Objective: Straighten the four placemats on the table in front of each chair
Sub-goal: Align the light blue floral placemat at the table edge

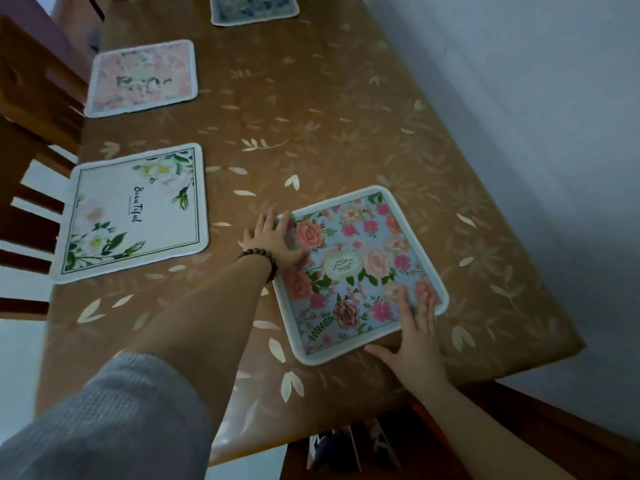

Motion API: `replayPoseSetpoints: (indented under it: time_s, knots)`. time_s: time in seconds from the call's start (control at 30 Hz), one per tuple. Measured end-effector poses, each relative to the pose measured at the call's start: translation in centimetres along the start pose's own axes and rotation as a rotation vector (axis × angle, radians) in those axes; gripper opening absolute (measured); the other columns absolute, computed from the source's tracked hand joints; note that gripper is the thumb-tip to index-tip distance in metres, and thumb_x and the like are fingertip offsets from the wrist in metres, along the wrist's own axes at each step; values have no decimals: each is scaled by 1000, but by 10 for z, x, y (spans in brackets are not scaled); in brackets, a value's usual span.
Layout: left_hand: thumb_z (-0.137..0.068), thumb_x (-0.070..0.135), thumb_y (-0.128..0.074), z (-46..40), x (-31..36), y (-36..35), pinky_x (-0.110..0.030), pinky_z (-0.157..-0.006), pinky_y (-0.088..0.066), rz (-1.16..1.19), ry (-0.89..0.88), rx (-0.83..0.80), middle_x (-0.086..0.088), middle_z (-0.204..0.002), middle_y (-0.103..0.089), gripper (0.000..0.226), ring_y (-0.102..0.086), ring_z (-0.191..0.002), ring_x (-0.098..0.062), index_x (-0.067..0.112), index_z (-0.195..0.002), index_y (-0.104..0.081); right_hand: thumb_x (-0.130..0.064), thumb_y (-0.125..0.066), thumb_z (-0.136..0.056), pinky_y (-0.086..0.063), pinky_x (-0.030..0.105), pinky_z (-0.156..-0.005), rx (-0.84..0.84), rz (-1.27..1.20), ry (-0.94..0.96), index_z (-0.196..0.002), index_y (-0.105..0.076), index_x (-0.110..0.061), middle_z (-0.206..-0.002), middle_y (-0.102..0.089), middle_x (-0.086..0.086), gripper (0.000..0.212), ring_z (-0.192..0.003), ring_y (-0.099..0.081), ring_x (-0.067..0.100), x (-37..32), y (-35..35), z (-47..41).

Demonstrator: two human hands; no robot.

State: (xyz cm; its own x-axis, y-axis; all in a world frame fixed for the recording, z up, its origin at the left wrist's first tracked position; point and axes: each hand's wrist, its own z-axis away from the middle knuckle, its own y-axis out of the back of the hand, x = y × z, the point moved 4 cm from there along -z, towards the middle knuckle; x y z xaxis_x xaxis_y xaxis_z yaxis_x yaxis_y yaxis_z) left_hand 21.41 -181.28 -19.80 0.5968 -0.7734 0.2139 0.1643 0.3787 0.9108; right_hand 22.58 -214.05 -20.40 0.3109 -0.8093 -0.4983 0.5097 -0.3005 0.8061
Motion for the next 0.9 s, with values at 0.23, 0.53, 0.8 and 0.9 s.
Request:
replayPoseSetpoints:
  time_s: [0.23,0.53,0.8,0.9]
  knots:
    - [-72,73,-45,1,3,-3,-54,-108,-21,-70,-33,129,-5,-153,-21,87,-21,-136,-31,31,-144,-20,-89,-40,-56,-9,47,-115,6,35,22,-135,29,-48,-155,22,6,113,-142,21,23,2,1,-2]
    - [-70,70,-53,59,-18,-19,-52,-107,-22,6,56,100,-5,-153,-19,89,-21,-137,-32,37,-144,-16,-77,-56,-66,14,39,-111,-120,257,172,-147,15,-22,-152,29,13,121,-137,32,25,10,16,-10]
    - [-70,70,-55,128,-24,-43,-52,-109,-20,79,177,25,-5,-155,-14,93,-15,-138,-31,38,-145,-11,-62,-62,-75,-1,42,-117,-233,338,232,-151,-8,-14,-157,13,14,104,-143,16,26,16,52,-62]
    - [-70,69,-54,152,-22,-52,-52,-110,-18,74,216,39,-6,-155,-14,90,-14,-139,-31,38,-145,-14,-60,-60,-79,1,40,-116,-219,361,247,-151,-8,-16,-157,12,16,99,-143,15,28,19,49,-60]
